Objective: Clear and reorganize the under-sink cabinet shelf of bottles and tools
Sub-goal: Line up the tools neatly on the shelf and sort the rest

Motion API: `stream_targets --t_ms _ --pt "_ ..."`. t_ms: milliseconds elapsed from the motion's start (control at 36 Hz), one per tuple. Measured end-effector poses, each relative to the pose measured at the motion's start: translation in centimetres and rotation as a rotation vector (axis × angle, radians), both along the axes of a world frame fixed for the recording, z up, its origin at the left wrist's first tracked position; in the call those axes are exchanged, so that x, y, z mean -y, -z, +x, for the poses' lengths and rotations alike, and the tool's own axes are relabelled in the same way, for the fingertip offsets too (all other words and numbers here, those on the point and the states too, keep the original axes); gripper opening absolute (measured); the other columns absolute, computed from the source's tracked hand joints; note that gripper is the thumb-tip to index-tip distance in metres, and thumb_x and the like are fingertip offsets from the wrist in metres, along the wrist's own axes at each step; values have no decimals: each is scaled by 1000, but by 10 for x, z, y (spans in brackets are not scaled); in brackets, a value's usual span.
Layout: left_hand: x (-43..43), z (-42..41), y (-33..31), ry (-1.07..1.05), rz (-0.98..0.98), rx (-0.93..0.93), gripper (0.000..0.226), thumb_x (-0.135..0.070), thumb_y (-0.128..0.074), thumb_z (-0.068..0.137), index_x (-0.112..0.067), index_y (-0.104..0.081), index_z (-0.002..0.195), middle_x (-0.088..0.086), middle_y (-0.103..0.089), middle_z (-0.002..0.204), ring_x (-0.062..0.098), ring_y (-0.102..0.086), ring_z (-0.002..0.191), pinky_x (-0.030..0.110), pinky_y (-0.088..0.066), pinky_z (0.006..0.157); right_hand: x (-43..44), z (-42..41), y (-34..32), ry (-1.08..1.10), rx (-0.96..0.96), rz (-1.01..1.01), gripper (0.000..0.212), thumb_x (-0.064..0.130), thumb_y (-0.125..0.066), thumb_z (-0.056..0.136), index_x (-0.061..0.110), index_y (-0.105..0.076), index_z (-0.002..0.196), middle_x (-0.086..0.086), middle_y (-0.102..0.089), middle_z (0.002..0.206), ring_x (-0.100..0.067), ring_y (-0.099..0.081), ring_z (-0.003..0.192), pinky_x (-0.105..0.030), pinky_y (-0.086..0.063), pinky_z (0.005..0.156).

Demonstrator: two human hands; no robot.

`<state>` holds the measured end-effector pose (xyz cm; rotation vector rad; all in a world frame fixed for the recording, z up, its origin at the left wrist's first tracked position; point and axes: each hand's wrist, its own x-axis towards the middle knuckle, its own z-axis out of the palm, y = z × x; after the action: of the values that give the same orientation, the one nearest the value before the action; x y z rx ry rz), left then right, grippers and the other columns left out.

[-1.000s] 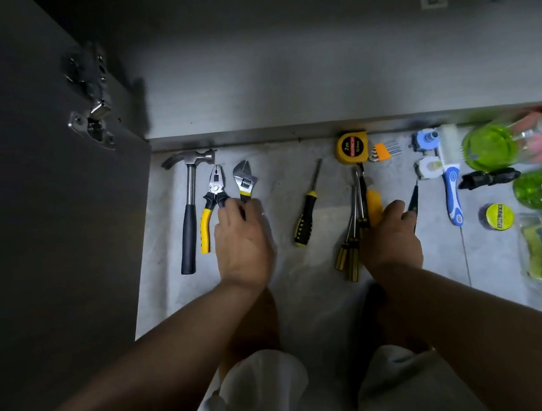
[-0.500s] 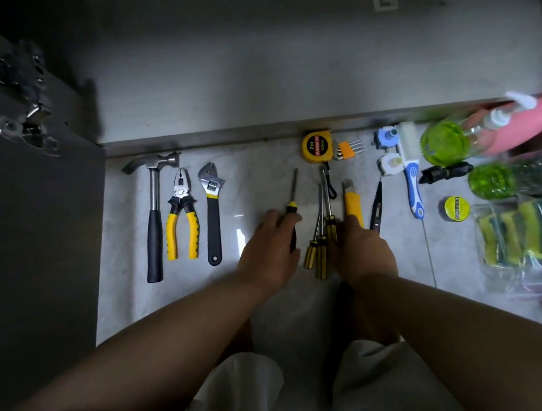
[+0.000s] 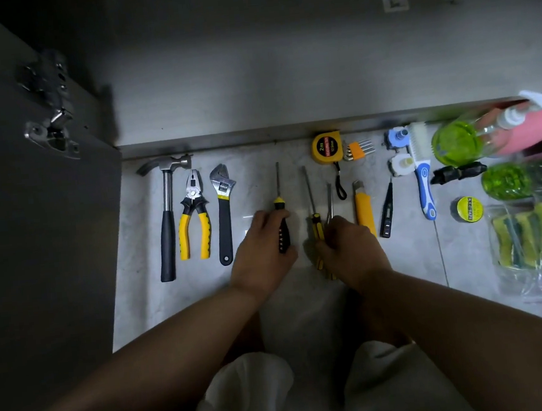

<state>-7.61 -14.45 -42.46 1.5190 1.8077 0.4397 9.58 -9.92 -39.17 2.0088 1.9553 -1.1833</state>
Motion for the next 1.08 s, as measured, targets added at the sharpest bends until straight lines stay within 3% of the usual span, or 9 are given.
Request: stream_targets --t_ms 333,500,639,750,833,889,944,1000,1083 --pt "13 -45 5 -93 12 -176 60 -27 -71 89 -26 -48 145 -1 -46 123 20 -56 113 37 -56 89 -3 -73 9 -139 15 -87 26 39 -54 94 17 -55 109 -9 -66 103 -31 -65 95 -42 -57 81" --pt "8 -48 0 -116 58 -176 59 -30 -64 95 -25 -44 149 0 -49 121 21 -53 113 38 -55 83 -15 -84 16 -119 52 -79 20 33 -51 94 16 -49 102 -14 -61 96 -37 -63 92 -35 -44 71" --pt "8 -59 -8 -141 121 -360 50 -12 -55 89 -22 -57 138 6 -56 113 29 -52 100 40 -46 85 -11 -82 12 -117 9 -74 18 31 -48 97 16 -47 107 -13 -64 101 -35 -63 92 -42 -52 77" --pt "15 -68 -9 -32 52 -480 55 -8 -54 87 -23 -53 140 7 -54 123 31 -51 108 40 -46 87 1 -75 9 -102 -14 -37 18 28 -53 93 19 -46 107 -5 -60 104 -29 -63 93 -48 -56 79" --pt "12 -67 -8 -70 -50 -332 18 -45 -51 98 -39 -58 114 -3 -60 109 24 -58 101 48 -50 85 14 -64 10 -89 17 62 23 29 -56 93 18 -43 110 -5 -51 111 -29 -60 95 -51 -56 76" --pt "8 -65 -6 -54 -29 -342 33 -66 -41 95 -36 -56 97 -5 -61 96 21 -59 94 50 -49 82 22 -54 11 -53 52 136 21 29 -51 97 17 -43 111 -7 -46 115 -29 -57 98 -51 -56 76" --pt "7 -62 -8 -44 -81 -359 22 -46 -47 101 -34 -56 116 0 -58 112 26 -58 103 48 -50 84 29 -44 12 -19 133 219 20 27 -51 98 15 -43 112 -9 -45 116 -27 -54 102 -46 -56 77" --pt "5 -60 -7 20 -79 -441 49 -16 -53 99 -23 -40 146 9 -46 130 30 -51 115 44 -53 85 35 -36 11 39 216 317 21 23 -51 97 11 -46 114 -11 -46 114 -26 -51 101 -40 -54 77" --pt "-1 -59 -11 3 -100 -455 63 -5 -53 95 -18 -30 153 13 -39 134 30 -46 119 40 -54 84 37 -29 11 163 273 276 27 23 -45 94 8 -45 117 -15 -47 118 -31 -51 105 -42 -50 77"
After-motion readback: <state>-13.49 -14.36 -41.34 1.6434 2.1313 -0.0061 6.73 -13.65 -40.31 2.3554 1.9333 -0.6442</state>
